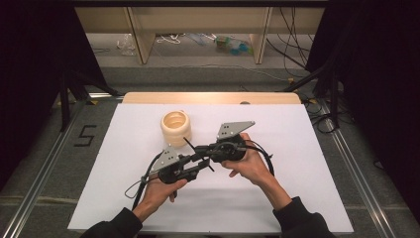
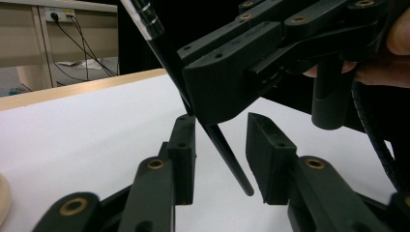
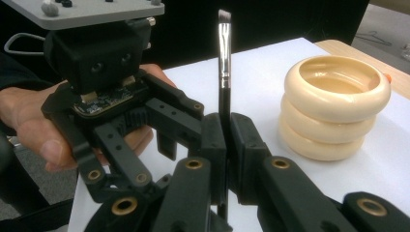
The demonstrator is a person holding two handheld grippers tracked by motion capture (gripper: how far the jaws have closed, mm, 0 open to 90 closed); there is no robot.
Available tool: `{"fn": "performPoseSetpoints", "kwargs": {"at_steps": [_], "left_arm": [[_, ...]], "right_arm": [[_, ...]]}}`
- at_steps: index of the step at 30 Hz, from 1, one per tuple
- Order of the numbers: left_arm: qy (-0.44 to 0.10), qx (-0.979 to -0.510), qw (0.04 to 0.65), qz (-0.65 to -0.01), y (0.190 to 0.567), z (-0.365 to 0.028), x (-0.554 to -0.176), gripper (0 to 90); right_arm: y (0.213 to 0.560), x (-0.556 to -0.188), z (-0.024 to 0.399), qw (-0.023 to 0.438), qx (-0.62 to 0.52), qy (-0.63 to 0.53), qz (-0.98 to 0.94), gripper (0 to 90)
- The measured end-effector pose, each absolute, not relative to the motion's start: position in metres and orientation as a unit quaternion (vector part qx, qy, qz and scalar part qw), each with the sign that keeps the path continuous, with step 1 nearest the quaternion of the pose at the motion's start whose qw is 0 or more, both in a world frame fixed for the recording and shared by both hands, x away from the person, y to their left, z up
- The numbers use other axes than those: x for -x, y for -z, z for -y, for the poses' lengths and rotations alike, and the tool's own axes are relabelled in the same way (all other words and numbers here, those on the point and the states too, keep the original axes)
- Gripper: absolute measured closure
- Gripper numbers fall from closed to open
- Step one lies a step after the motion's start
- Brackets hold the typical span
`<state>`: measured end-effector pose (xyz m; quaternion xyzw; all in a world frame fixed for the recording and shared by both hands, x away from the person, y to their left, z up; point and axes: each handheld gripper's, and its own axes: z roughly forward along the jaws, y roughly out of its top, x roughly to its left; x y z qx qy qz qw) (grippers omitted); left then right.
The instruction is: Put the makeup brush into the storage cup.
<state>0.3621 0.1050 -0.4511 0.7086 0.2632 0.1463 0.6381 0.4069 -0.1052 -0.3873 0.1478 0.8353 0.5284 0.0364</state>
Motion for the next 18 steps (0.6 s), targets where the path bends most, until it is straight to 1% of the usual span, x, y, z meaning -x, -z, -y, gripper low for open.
{"fn": "performPoseSetpoints", "kwargs": {"at_steps": [3, 7, 9, 12, 14, 15, 17, 18], "left_arm": [[-0.139, -0.707, 0.639, -0.269, 0.4513, -0.1044, -0.3607, 69.9], [-0.148, -0.709, 0.637, -0.265, 0.4517, -0.1065, -0.3623, 74.6], [-0.131, -0.702, 0.638, -0.288, 0.4528, -0.1059, -0.3598, 76.9], [-0.121, -0.699, 0.642, -0.292, 0.4533, -0.1084, -0.3617, 81.5], [-0.120, -0.695, 0.640, -0.304, 0.4529, -0.1092, -0.3610, 83.5], [-0.118, -0.693, 0.640, -0.309, 0.4528, -0.1099, -0.3611, 84.4], [-0.117, -0.694, 0.643, -0.303, 0.4525, -0.1114, -0.3620, 85.2], [-0.118, -0.694, 0.642, -0.303, 0.4521, -0.1117, -0.3621, 85.3]], "right_arm": [[0.3879, -0.4066, 0.1044, 0.035, -0.148, -0.529, -0.835, 85.3], [0.3873, -0.4063, 0.1049, 0.035, -0.149, -0.525, -0.837, 85.3], [0.3875, -0.4068, 0.1045, 0.039, -0.142, -0.528, -0.836, 85.3], [0.3863, -0.4057, 0.1052, 0.043, -0.145, -0.524, -0.838, 85.5], [0.3859, -0.4050, 0.1049, 0.040, -0.145, -0.525, -0.838, 85.4], [0.3858, -0.4053, 0.1047, 0.046, -0.141, -0.528, -0.836, 85.3], [0.3852, -0.4048, 0.1044, 0.053, -0.140, -0.530, -0.835, 85.2], [0.3842, -0.4049, 0.1052, 0.049, -0.139, -0.526, -0.837, 85.2]]}}
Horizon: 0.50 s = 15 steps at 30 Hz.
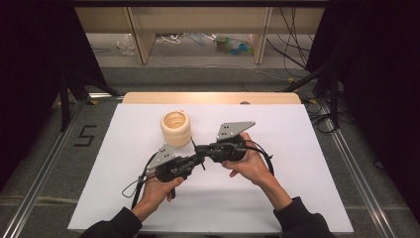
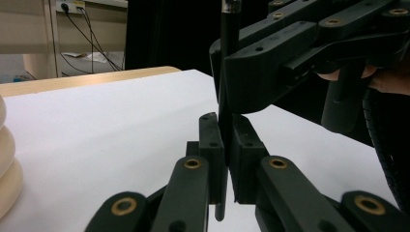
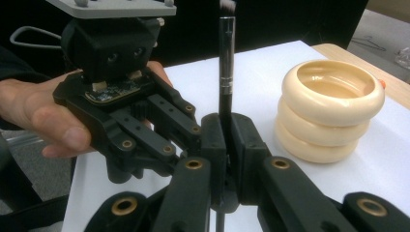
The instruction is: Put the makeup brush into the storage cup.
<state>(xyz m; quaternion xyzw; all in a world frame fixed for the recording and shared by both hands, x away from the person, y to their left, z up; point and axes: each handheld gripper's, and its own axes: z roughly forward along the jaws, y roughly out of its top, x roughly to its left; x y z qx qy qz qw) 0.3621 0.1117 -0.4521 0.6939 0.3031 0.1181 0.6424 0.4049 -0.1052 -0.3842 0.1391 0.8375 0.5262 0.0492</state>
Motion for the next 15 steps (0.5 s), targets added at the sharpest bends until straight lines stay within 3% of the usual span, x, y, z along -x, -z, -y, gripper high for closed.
{"fn": "performPoseSetpoints", "kwargs": {"at_steps": [2, 7, 15], "left_arm": [[-0.120, -0.694, 0.639, -0.309, 0.452, -0.113, -0.362, 85.3], [-0.126, -0.691, 0.636, -0.320, 0.450, -0.117, -0.363, 85.3], [-0.154, -0.698, 0.626, -0.311, 0.448, -0.127, -0.367, 85.3]], "right_arm": [[0.384, -0.404, 0.105, 0.048, -0.143, -0.527, -0.836, 83.8], [0.376, -0.404, 0.111, 0.044, -0.163, -0.542, -0.823, 70.7], [0.366, -0.402, 0.129, 0.082, -0.188, -0.546, -0.812, 54.2]]}}
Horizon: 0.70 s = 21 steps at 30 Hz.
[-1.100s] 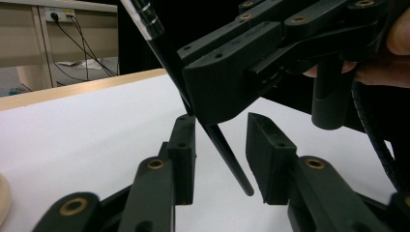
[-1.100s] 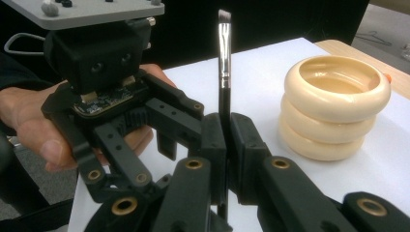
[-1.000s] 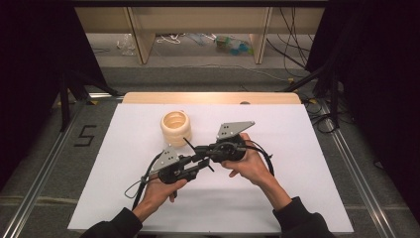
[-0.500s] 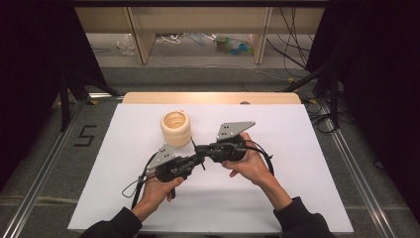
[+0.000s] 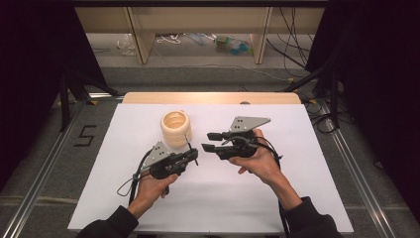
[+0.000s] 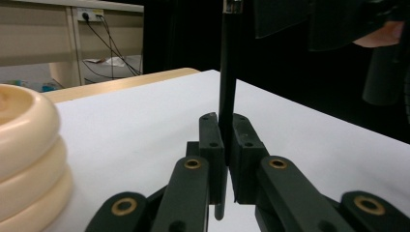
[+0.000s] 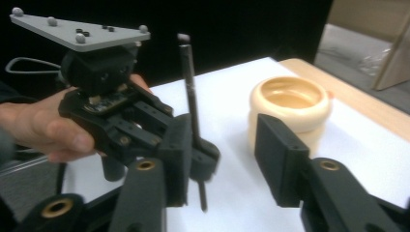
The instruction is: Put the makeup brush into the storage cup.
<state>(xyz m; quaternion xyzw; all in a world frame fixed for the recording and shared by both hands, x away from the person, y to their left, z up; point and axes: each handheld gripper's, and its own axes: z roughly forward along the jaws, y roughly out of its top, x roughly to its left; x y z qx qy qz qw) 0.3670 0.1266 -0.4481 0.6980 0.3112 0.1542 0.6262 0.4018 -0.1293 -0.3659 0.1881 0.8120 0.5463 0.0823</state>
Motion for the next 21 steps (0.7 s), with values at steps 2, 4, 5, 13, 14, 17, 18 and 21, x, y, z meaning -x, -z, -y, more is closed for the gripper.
{"fn": "performPoseSetpoints", "kwargs": {"at_steps": [2, 4, 5, 13, 14, 17, 18, 21], "left_arm": [[-0.166, -0.699, 0.622, -0.312, 0.447, -0.135, -0.369, 85.3], [-0.167, -0.696, 0.622, -0.318, 0.446, -0.141, -0.370, 85.3], [-0.167, -0.696, 0.622, -0.318, 0.446, -0.141, -0.370, 85.2], [-0.186, -0.686, 0.618, -0.335, 0.443, -0.164, -0.374, 85.2], [-0.191, -0.685, 0.616, -0.339, 0.443, -0.169, -0.375, 85.2], [-0.193, -0.681, 0.617, -0.344, 0.442, -0.172, -0.376, 85.2], [-0.195, -0.680, 0.618, -0.342, 0.442, -0.173, -0.377, 85.2], [-0.200, -0.679, 0.615, -0.347, 0.441, -0.177, -0.378, 85.2]], "right_arm": [[0.364, -0.400, 0.133, 0.098, -0.192, -0.547, -0.809, 50.0], [0.362, -0.398, 0.139, 0.110, -0.199, -0.548, -0.805, 46.0], [0.362, -0.398, 0.139, 0.110, -0.199, -0.548, -0.805, 46.0], [0.365, -0.389, 0.166, 0.171, -0.233, -0.534, -0.794, 39.2], [0.367, -0.386, 0.173, 0.178, -0.242, -0.531, -0.793, 38.8], [0.370, -0.384, 0.180, 0.190, -0.246, -0.532, -0.788, 38.4], [0.373, -0.381, 0.186, 0.198, -0.255, -0.531, -0.784, 37.7], [0.379, -0.377, 0.193, 0.207, -0.261, -0.529, -0.781, 35.5]]}}
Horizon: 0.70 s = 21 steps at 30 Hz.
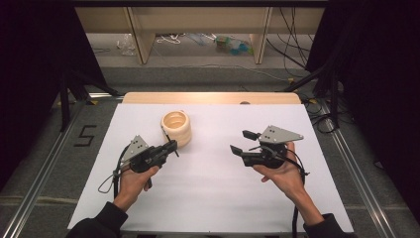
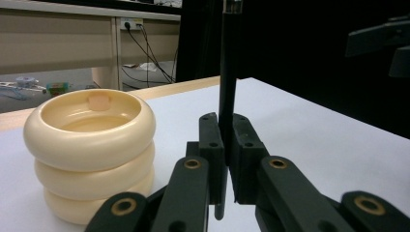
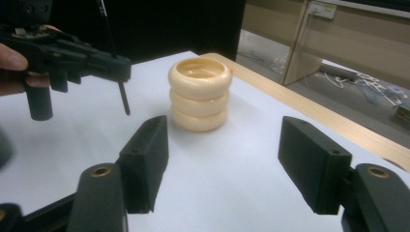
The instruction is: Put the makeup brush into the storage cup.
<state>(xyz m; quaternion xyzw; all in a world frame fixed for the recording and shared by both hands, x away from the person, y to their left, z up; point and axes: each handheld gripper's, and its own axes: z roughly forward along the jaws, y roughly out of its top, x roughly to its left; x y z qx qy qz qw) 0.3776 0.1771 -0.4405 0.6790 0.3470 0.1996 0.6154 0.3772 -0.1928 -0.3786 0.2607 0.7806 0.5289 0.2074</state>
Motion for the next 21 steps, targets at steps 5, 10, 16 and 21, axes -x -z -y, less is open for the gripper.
{"fn": "performPoseSetpoints", "kwargs": {"at_steps": [5, 10, 16, 21], "left_arm": [[-0.208, -0.678, 0.612, -0.350, 0.438, -0.182, -0.380, 85.2], [-0.208, -0.672, 0.612, -0.360, 0.437, -0.185, -0.383, 85.2], [-0.208, -0.670, 0.614, -0.361, 0.434, -0.185, -0.386, 85.2], [-0.214, -0.668, 0.614, -0.363, 0.429, -0.188, -0.392, 85.2]], "right_arm": [[0.387, -0.369, 0.202, 0.214, -0.276, -0.525, -0.776, 31.7], [0.395, -0.364, 0.210, 0.214, -0.288, -0.531, -0.768, 30.6], [0.404, -0.360, 0.216, 0.225, -0.295, -0.527, -0.764, 29.6], [0.408, -0.355, 0.225, 0.228, -0.306, -0.521, -0.764, 27.1]]}}
